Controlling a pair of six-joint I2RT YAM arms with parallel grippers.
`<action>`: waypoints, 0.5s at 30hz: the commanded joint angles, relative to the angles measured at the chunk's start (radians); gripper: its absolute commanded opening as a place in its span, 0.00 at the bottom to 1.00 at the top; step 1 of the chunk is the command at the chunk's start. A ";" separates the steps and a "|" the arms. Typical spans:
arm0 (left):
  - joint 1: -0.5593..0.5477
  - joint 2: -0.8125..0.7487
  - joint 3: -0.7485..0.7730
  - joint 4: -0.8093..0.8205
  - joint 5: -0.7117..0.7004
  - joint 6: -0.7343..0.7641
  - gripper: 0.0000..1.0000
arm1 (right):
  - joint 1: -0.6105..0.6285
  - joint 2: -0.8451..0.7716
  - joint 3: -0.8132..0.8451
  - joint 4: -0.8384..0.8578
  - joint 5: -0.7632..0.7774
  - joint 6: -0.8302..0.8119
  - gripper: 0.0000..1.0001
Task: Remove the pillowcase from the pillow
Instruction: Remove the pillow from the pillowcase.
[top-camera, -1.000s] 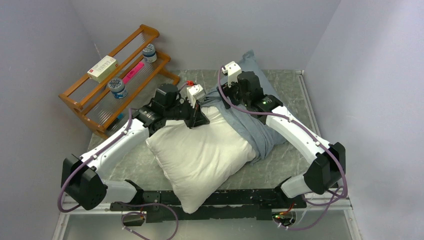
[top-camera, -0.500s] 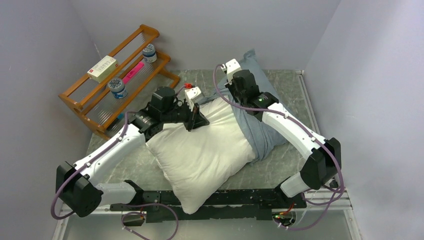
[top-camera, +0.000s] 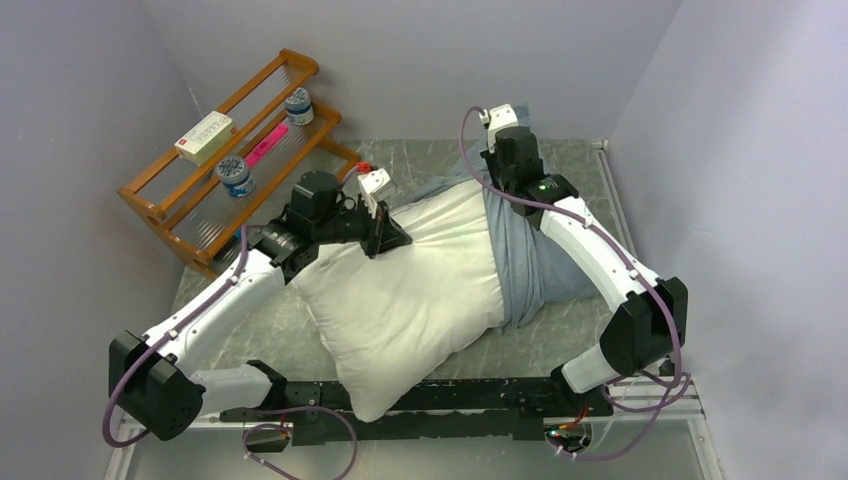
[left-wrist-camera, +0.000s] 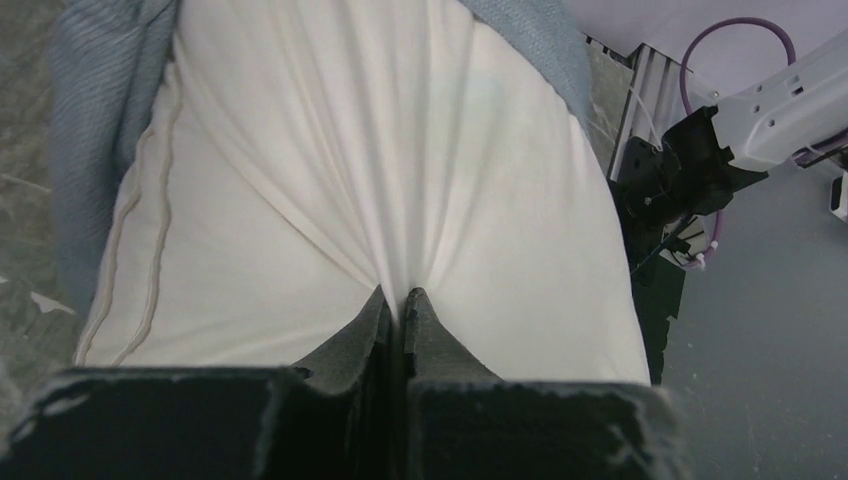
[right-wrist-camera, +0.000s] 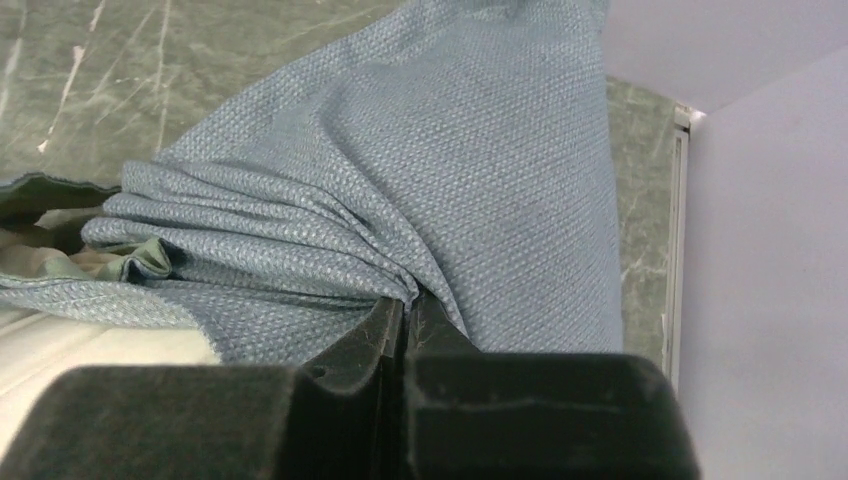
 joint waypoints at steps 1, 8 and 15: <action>0.061 -0.100 -0.019 -0.051 0.110 -0.043 0.05 | -0.117 -0.047 0.060 0.057 0.220 0.010 0.00; 0.122 -0.124 -0.049 -0.047 0.078 -0.063 0.05 | -0.180 -0.052 0.091 0.079 0.207 0.047 0.00; 0.156 -0.114 -0.048 -0.088 -0.049 -0.075 0.05 | -0.207 -0.031 0.098 0.090 0.211 0.052 0.00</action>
